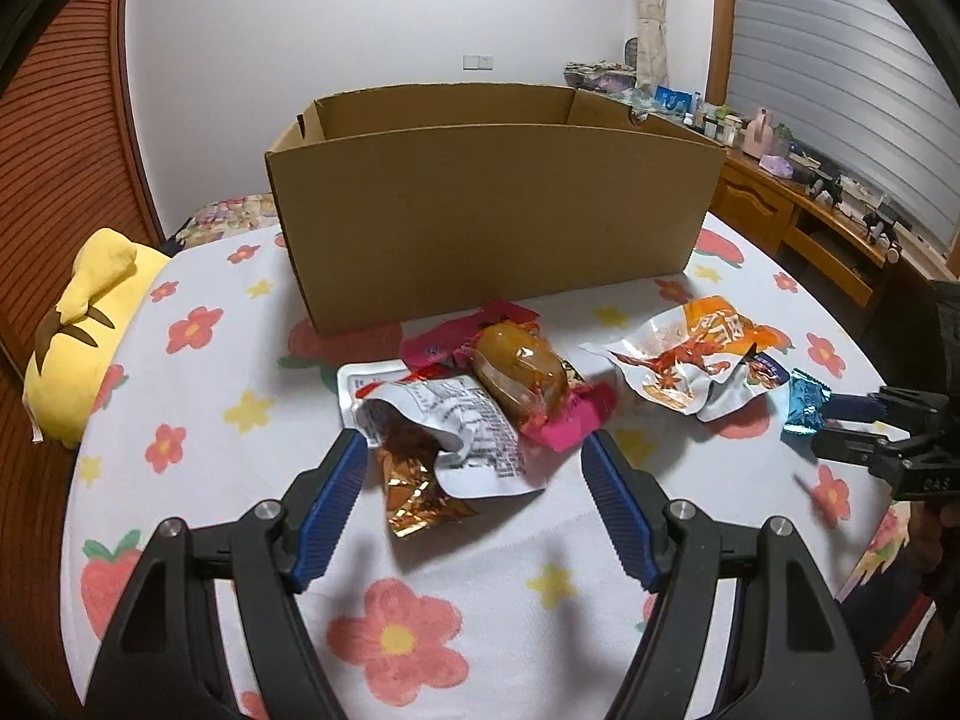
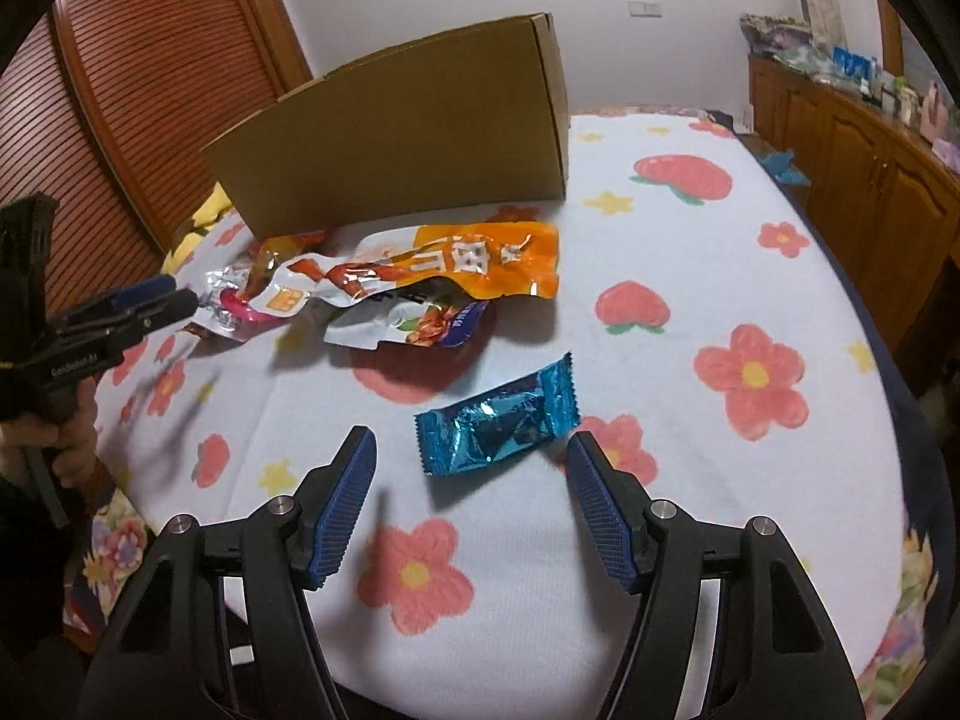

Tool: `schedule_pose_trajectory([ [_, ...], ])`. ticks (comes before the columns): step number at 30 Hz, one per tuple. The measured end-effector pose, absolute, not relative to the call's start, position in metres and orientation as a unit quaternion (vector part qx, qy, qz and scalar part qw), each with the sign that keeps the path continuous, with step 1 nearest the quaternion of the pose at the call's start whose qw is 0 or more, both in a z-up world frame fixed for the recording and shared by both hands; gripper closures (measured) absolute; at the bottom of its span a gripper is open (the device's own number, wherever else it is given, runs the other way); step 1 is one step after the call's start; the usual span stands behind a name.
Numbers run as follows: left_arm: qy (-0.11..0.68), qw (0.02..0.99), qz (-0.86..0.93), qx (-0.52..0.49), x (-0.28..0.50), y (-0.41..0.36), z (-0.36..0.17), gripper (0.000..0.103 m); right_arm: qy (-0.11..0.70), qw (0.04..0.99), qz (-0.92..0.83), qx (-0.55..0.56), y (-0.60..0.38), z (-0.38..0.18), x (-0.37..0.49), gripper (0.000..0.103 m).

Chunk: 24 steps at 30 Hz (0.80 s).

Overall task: Organize snacks
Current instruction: 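Grasp the orange chicken-feet pack with left tool while right tool grasps the blue candy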

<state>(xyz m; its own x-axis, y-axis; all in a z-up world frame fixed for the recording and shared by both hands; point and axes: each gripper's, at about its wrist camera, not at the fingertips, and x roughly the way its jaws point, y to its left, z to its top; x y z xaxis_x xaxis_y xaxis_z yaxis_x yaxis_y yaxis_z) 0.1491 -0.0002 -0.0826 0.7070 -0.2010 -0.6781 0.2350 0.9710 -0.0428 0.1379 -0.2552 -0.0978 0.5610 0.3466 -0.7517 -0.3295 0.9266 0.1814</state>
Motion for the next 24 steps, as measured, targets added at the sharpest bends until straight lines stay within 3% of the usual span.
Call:
schedule_pose_trajectory([
  [7, 0.361, 0.922, -0.134, 0.034, 0.153, -0.013, -0.077, 0.031, 0.424, 0.887, 0.180, -0.001, -0.248, -0.098, 0.153, 0.041],
  [10, 0.361, 0.920, -0.149, 0.048, 0.157, -0.025, -0.074, 0.031, 0.423, 0.890, 0.170, -0.022, -0.245, -0.099, 0.155, 0.048],
  [16, 0.362, 0.909, -0.193, 0.078, 0.170, -0.054, -0.068, 0.033, 0.419, 0.892, 0.151, -0.081, -0.244, -0.101, 0.152, 0.081],
  [24, 0.378, 0.880, -0.259, 0.125, 0.196, -0.095, -0.064, 0.033, 0.412, 0.892, 0.165, -0.087, -0.251, -0.102, 0.150, 0.082],
])
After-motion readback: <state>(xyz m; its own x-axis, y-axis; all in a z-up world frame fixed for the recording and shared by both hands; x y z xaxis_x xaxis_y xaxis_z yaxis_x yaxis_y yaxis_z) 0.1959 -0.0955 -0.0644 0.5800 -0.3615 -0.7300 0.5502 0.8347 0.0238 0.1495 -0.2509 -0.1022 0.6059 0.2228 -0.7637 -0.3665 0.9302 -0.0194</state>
